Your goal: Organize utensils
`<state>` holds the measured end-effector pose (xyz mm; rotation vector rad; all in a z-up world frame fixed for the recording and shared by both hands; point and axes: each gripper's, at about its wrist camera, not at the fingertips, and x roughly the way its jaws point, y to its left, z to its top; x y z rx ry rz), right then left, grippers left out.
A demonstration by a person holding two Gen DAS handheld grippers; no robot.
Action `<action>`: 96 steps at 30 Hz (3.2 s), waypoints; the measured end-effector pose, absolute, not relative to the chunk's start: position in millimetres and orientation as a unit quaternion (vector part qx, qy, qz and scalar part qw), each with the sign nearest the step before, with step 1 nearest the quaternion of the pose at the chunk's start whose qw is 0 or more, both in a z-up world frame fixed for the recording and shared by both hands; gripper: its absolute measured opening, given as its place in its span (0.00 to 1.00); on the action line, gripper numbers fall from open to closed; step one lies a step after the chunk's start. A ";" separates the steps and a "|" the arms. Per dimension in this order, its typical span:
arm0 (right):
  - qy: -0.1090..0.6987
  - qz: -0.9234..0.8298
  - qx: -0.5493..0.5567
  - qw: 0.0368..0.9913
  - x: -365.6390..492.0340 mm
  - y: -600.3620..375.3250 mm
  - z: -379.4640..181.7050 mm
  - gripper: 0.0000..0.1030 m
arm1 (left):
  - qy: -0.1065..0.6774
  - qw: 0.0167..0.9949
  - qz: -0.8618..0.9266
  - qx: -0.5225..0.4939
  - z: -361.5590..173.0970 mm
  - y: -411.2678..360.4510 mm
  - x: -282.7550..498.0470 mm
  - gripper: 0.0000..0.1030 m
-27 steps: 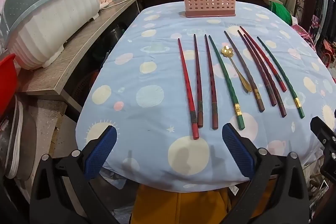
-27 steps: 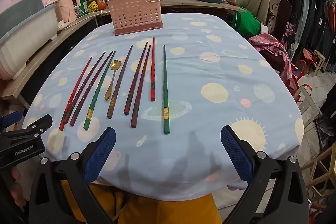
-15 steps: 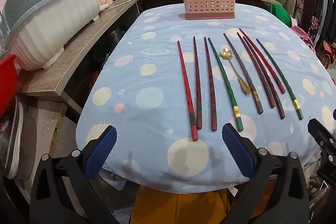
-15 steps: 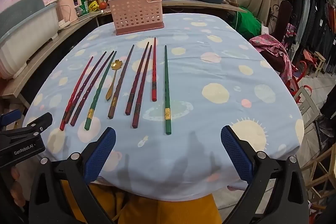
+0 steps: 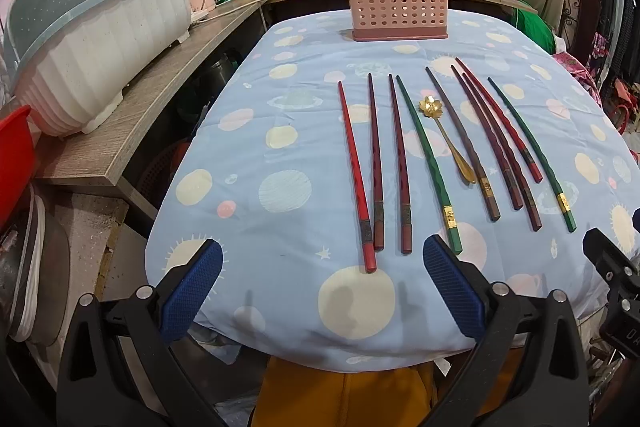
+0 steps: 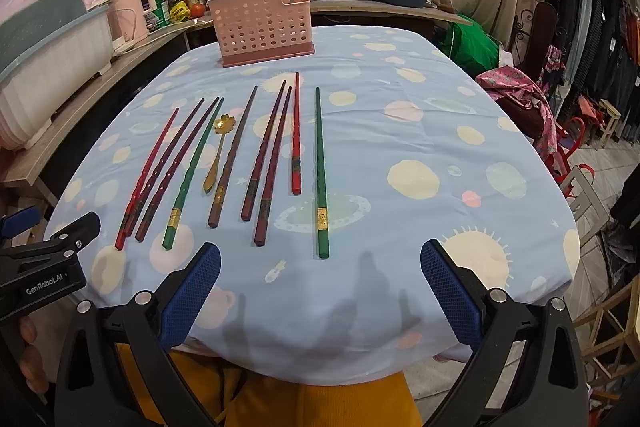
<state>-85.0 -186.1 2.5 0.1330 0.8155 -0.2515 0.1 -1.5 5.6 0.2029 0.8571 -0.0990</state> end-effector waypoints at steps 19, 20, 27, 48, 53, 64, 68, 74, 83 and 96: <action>0.396 -0.122 0.073 0.907 -83.4 -188.8 1.6 0.93 | 0.417 0.903 -0.046 0.098 5.7 0.5 0.8 0.93; 0.396 -0.122 0.073 0.907 -83.3 -188.7 1.7 0.93 | 0.417 0.903 -0.045 0.098 5.9 1.1 0.9 0.93; 0.392 -0.127 0.074 0.908 -86.0 -188.9 2.4 0.93 | 0.416 0.903 -0.045 0.095 5.6 1.3 1.7 0.93; 0.387 -0.131 0.072 0.910 -88.1 -190.5 7.9 0.93 | 0.416 0.903 -0.050 0.093 8.2 -4.8 4.4 0.93; 0.384 -0.134 0.073 0.911 -88.6 -193.6 9.3 0.93 | 0.414 0.904 -0.052 0.092 10.4 -6.7 4.6 0.93; 0.388 -0.128 0.074 0.910 -88.0 -194.0 7.2 0.93 | 0.420 0.902 -0.043 0.087 8.2 -2.8 6.3 0.93; 0.387 -0.128 0.076 0.910 -87.2 -193.4 6.6 0.93 | 0.423 0.901 -0.042 0.090 5.1 -1.8 5.6 0.93; 0.387 -0.126 0.074 0.911 -86.1 -190.3 6.9 0.93 | 0.422 0.901 -0.041 0.089 5.9 0.0 4.4 0.93; 0.385 -0.127 0.071 0.912 -86.4 -187.4 7.5 0.93 | 0.420 0.902 -0.044 0.086 7.3 1.5 3.9 0.93; 0.394 -0.130 0.084 0.906 -79.8 -199.1 -3.9 0.93 | 0.438 0.893 -0.082 0.066 -0.6 -5.5 10.2 0.93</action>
